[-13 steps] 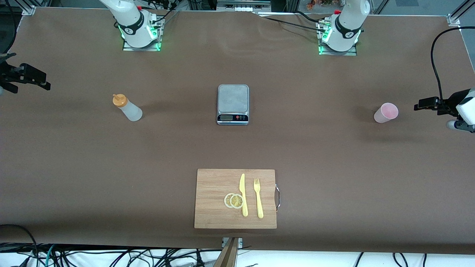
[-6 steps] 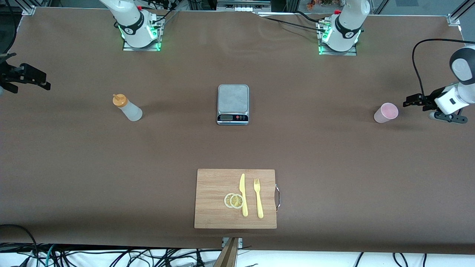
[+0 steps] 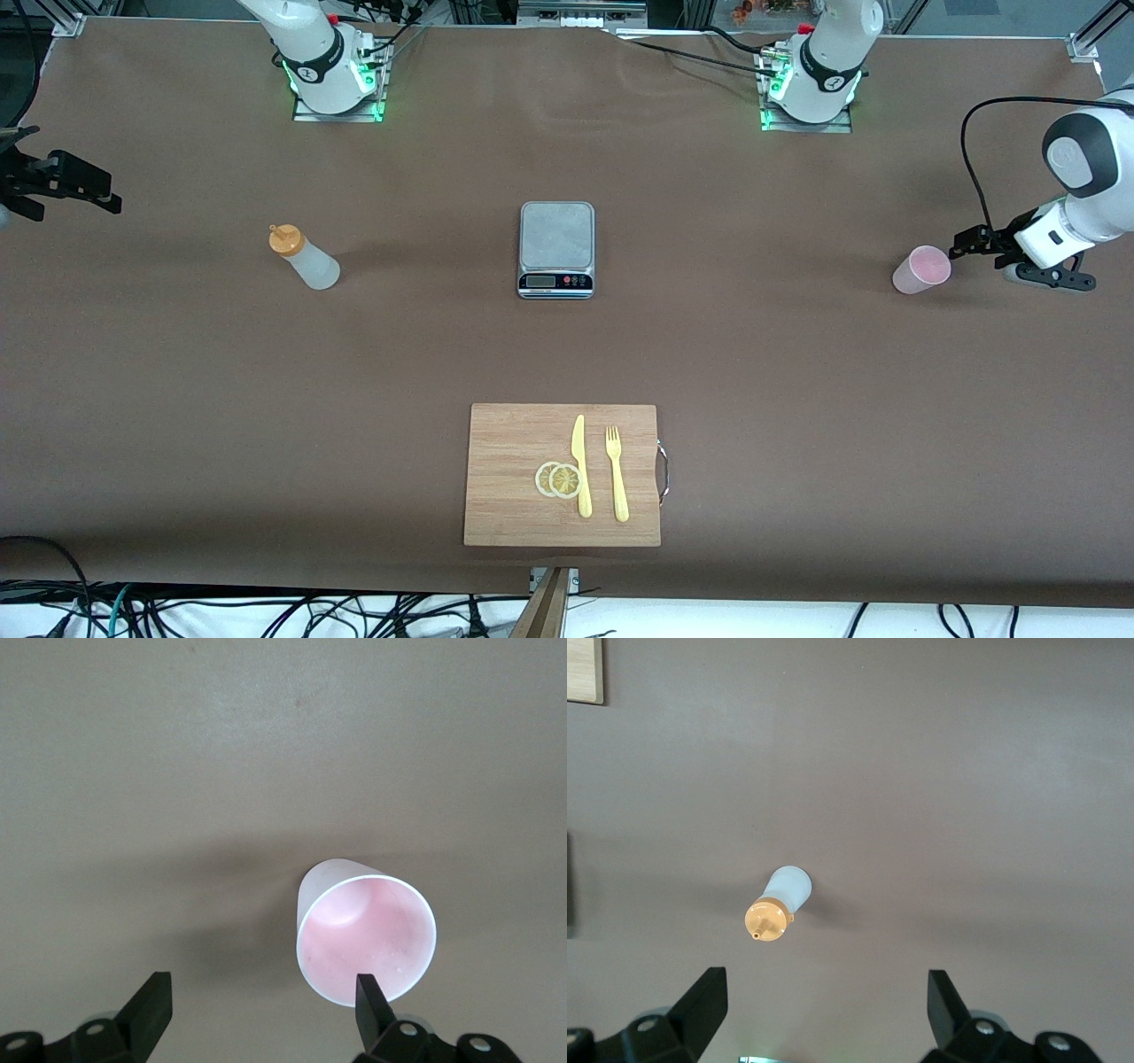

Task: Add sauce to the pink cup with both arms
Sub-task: 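Lower the left gripper around the pink cup and close it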

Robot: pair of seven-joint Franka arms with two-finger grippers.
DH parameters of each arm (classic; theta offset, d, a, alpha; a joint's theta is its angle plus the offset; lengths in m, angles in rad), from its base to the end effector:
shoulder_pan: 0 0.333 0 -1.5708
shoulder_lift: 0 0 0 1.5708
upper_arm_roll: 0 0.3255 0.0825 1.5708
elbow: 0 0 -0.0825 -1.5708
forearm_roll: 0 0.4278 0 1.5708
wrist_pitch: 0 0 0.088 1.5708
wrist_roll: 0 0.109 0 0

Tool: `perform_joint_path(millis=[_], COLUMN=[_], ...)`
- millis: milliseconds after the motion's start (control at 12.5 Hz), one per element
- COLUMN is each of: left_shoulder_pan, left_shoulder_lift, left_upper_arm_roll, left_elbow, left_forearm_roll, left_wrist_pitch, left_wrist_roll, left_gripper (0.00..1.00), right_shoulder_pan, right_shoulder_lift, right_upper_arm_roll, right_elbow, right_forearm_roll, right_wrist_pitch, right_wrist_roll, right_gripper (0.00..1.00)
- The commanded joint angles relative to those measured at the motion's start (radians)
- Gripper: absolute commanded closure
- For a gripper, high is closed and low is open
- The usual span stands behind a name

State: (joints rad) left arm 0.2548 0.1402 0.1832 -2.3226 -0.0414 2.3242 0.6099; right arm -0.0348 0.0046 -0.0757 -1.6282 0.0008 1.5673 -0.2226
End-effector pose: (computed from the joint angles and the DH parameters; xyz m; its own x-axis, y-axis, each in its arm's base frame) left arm 0.4818 0.2263 0.2437 0.9833 -0.1445 -0.1107 -0.1363 -0.9876 0.0781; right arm 0.5931 -0.0656 0.5994 0.9917 0.1121 -0.0637 0.1113 -0.9937 -0.0149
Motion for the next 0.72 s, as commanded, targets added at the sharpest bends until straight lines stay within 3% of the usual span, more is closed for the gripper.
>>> perform_joint_path(millis=[0, 638], left_shoulder_pan=[-0.008, -0.023], left_shoulder_lift=[-0.034, -0.025], left_upper_arm_roll=[0.001, -0.001], left_elbow=[-0.069, -0.103], left_forearm_roll=[0.023, 0.02], left_wrist_pitch=[0.05, 0.099], left_wrist_roll=[-0.028, -0.082], left_gripper=[0.09, 0.12], right_shoulder_pan=[0.0, 0.0], right_shoulder_lift=[-0.021, -0.021], right_upper_arm_roll=[-0.004, -0.004], right_elbow=[-0.019, -0.019], right_forearm_roll=[-0.01, -0.01], right_wrist_pitch=[-0.006, -0.009], right_wrist_roll=[-0.014, -0.014], right_gripper=[0.0, 0.0])
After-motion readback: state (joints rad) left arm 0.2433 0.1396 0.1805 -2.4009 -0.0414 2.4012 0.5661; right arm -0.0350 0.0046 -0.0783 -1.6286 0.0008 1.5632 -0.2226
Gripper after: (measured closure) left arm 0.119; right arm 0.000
